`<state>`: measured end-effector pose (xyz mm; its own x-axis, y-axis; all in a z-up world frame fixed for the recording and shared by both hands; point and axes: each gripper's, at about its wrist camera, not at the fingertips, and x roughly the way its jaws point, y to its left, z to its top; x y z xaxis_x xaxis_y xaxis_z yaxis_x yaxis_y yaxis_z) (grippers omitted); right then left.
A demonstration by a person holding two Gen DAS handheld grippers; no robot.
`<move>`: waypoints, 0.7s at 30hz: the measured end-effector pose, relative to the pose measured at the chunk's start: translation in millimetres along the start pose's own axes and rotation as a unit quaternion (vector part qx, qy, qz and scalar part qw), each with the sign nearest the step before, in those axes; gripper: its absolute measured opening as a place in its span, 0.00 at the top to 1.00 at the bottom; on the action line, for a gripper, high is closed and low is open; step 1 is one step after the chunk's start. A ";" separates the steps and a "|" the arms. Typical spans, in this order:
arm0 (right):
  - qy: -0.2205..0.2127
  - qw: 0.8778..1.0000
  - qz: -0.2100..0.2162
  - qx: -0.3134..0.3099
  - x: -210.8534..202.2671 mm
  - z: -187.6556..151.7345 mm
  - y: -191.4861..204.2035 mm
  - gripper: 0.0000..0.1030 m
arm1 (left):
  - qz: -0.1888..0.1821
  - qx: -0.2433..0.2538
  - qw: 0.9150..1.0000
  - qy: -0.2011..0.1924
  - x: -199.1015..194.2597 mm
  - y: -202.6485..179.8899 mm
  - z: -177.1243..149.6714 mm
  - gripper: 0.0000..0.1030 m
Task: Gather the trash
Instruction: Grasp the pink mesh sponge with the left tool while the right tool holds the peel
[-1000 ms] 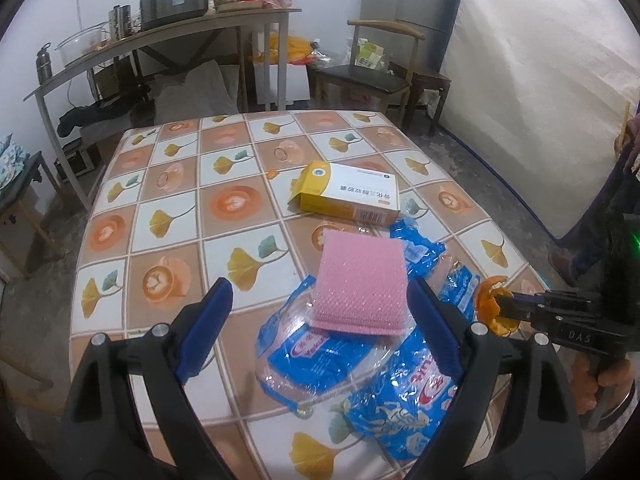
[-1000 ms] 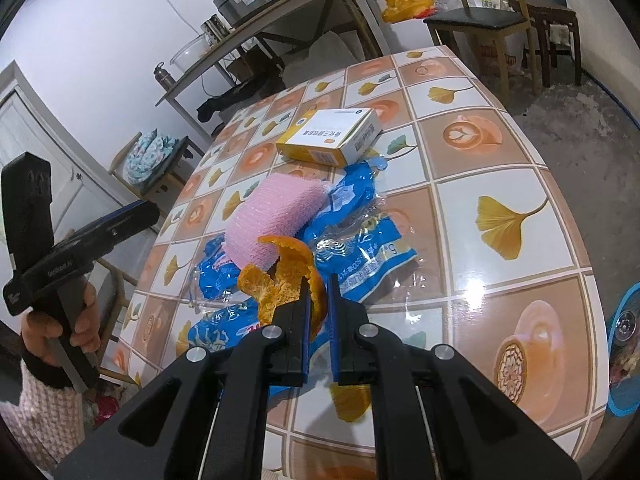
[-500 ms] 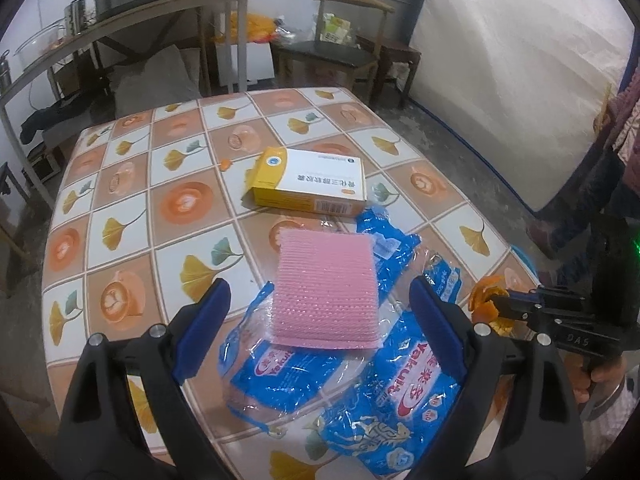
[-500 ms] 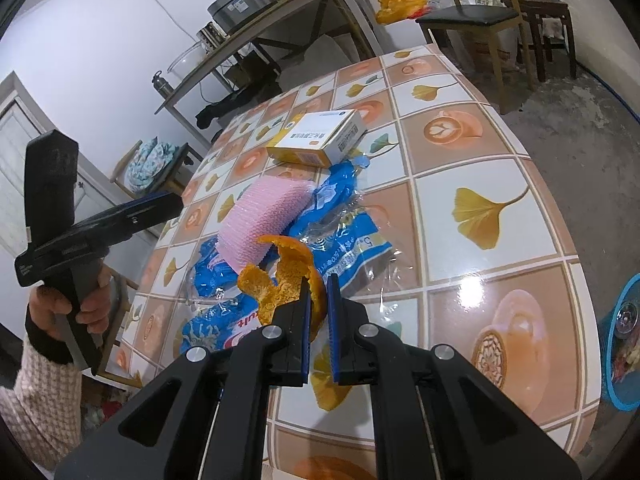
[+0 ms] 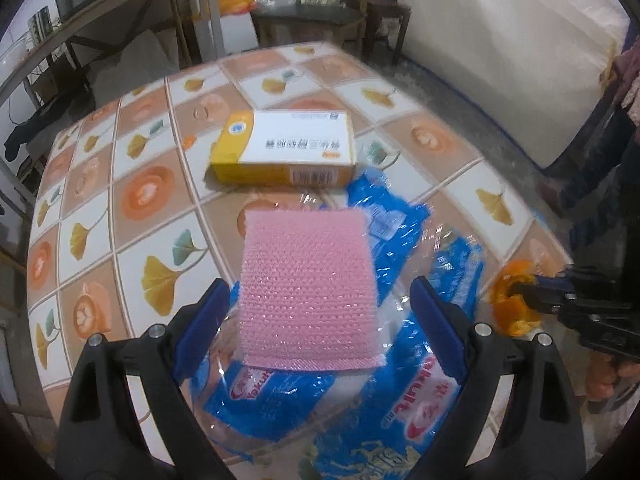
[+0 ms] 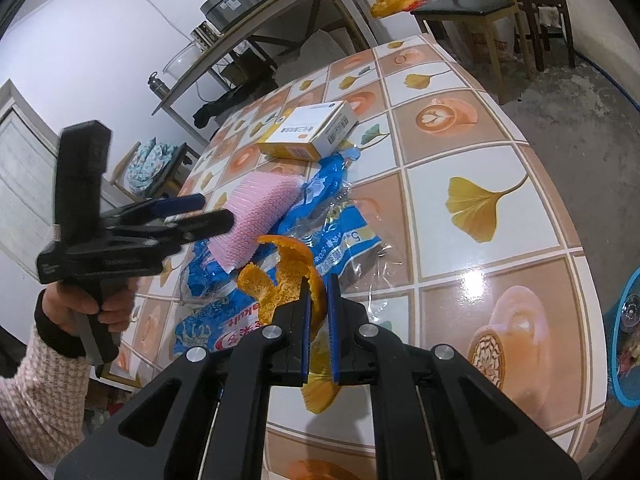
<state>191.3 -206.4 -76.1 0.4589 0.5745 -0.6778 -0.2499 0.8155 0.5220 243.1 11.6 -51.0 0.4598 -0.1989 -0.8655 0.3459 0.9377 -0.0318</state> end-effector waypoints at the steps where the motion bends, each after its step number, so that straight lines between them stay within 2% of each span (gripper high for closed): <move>1: 0.000 1.000 0.000 0.000 -0.1 0.2 -0.4 0.92 | 0.004 0.001 1.000 0.004 4.3 -0.6 0.3 0.15; 8: 0.003 1.000 -0.002 0.000 0.4 -0.1 -0.3 0.92 | 0.025 0.015 0.999 0.026 24.9 -4.0 -0.2 0.16; 11: 0.003 1.000 -0.003 -0.002 0.3 0.0 0.8 0.92 | 0.028 0.013 0.999 0.031 29.8 -2.2 -0.7 0.23; 21: 0.005 1.000 -0.003 -0.002 1.9 1.0 2.0 0.92 | 0.032 0.010 0.999 0.005 15.9 2.6 -1.2 0.24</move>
<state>192.4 -203.7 -75.8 0.4522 0.5699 -0.6861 -0.2495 0.8194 0.5161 250.4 11.3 -65.5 0.4731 -0.1349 -0.8706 0.3313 0.9429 0.0340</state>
